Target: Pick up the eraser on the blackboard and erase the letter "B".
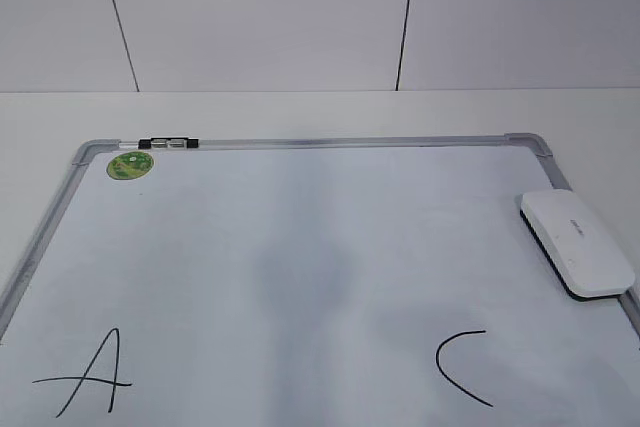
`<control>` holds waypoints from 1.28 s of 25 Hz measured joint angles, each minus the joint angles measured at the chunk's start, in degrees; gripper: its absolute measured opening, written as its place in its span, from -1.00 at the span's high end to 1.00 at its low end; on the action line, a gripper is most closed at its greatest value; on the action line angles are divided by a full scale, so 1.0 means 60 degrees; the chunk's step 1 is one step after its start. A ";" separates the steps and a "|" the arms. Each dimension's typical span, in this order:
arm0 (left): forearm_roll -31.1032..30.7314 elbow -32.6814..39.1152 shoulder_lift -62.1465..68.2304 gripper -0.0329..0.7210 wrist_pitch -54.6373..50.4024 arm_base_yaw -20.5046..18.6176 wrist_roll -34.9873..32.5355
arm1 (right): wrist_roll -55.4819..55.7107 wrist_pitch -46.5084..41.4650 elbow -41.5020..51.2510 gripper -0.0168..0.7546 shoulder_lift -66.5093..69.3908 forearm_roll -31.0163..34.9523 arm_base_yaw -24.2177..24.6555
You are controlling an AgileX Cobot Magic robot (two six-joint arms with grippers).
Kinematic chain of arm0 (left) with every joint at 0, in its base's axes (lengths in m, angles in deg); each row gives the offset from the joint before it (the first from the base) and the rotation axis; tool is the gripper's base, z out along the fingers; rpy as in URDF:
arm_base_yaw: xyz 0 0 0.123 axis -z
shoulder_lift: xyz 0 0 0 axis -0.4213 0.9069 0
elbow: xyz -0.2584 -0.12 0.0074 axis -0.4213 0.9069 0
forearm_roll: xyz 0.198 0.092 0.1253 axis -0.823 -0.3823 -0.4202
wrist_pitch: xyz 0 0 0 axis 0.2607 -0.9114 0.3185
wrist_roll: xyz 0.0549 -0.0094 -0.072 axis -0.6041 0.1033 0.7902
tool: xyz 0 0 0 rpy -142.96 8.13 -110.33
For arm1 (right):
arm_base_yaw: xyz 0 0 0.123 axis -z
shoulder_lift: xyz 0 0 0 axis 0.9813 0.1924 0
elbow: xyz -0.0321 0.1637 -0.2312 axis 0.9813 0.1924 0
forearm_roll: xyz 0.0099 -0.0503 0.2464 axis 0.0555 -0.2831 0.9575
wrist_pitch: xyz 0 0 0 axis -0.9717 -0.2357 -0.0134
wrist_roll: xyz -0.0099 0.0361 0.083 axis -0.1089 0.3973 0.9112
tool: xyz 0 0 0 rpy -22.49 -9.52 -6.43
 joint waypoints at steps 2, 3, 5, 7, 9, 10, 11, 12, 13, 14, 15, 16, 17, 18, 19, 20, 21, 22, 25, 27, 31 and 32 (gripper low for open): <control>-0.0078 0.0165 0.0000 0.28 0.0381 0.0000 0.0000 | 0.0000 0.0057 0.0018 -0.87 0.0000 0.0000 0.0000; -0.0099 0.0228 0.0000 0.28 0.0471 0.0000 0.0000 | 0.0000 0.0131 0.0018 -0.87 0.0000 0.0019 0.0000; -0.0114 0.0243 0.0000 0.28 0.0544 0.0000 0.0000 | 0.0000 0.0350 0.0130 -0.87 0.0000 0.0062 0.0000; -0.0114 0.0243 0.0000 0.28 0.0579 0.0000 0.0000 | 0.0000 0.0462 0.0261 -0.87 0.0000 0.0139 0.0000; -0.0136 0.0251 0.0000 0.28 0.0599 0.0000 0.0000 | 0.0000 0.0483 0.0320 -0.87 -0.0057 0.0174 0.0000; -0.0157 0.0251 0.0000 0.28 0.0599 0.0000 0.0000 | 0.0000 0.0501 0.0320 -0.87 -0.0120 0.0174 0.0000; -0.0157 0.0251 0.0000 0.28 0.0613 0.0000 0.0000 | 0.0000 0.0502 0.0320 -0.87 -0.0144 0.0174 0.0000; -0.0157 0.0251 0.0000 0.28 0.0619 0.0000 0.0000 | 0.0000 0.0502 0.0320 -0.87 -0.0191 0.0174 0.0000; -0.0157 0.0251 0.0000 0.28 0.0619 0.0000 0.0000 | 0.0000 0.0502 0.0320 -0.87 -0.0227 0.0180 0.0000; -0.0157 0.0265 0.0000 0.28 0.0619 0.0000 0.0000 | 0.0000 0.0502 0.0320 -0.87 -0.0235 0.0196 0.0000; -0.0197 0.0265 0.0000 0.28 0.0619 0.0000 0.0000 | 0.0000 0.0523 0.0320 -0.87 -0.0250 0.0196 0.0000; -0.0216 0.0265 0.0000 0.28 0.0619 0.0000 0.0000 | 0.0000 0.0523 0.0320 -0.87 -0.0250 0.0196 0.0000; -0.0261 0.0265 0.0000 0.28 0.0619 0.0000 0.0000 | 0.0000 0.0523 0.0320 -0.87 -0.0250 0.0196 0.0000; -0.0259 0.0265 0.0000 0.28 0.0637 0.0000 0.0000 | 0.0000 0.0523 0.0320 -0.87 -0.0250 0.0196 0.0000; -0.0281 0.0265 0.0000 0.28 0.0636 0.0000 0.0000 | 0.0000 0.0540 0.0320 -0.87 -0.0250 0.0196 0.0000; -0.0280 0.0265 0.0000 0.28 0.0636 0.0000 0.0000 | 0.0000 0.0540 0.0320 -0.87 -0.0250 0.0196 0.0000; -0.0280 0.0265 -0.0016 0.28 0.0636 0.0000 0.0000 | 0.0000 0.0540 0.0320 -0.87 -0.0250 0.0196 0.0000; -0.0280 0.0265 -0.0061 0.28 0.0636 0.0000 0.0000 | 0.0000 0.0543 0.0320 -0.87 -0.0250 0.0196 0.0000; -0.0254 0.0265 -0.0061 0.28 0.0636 0.0000 0.0000 | 0.0000 0.0543 0.0320 -0.87 -0.0250 0.0196 0.0000; -0.0162 0.0265 -0.0061 0.28 0.0636 0.0000 0.0000 | 0.0000 0.0543 0.0320 -0.87 -0.0250 0.0196 0.0000; 0.0120 0.0265 -0.0061 0.28 0.0636 0.0000 0.0000 | 0.0000 0.0543 0.0320 -0.87 -0.0250 0.0196 0.0000; 0.0160 0.0265 -0.0061 0.28 0.0636 0.0000 0.0000 | 0.0000 0.0543 0.0320 -0.87 -0.0250 0.0196 0.0000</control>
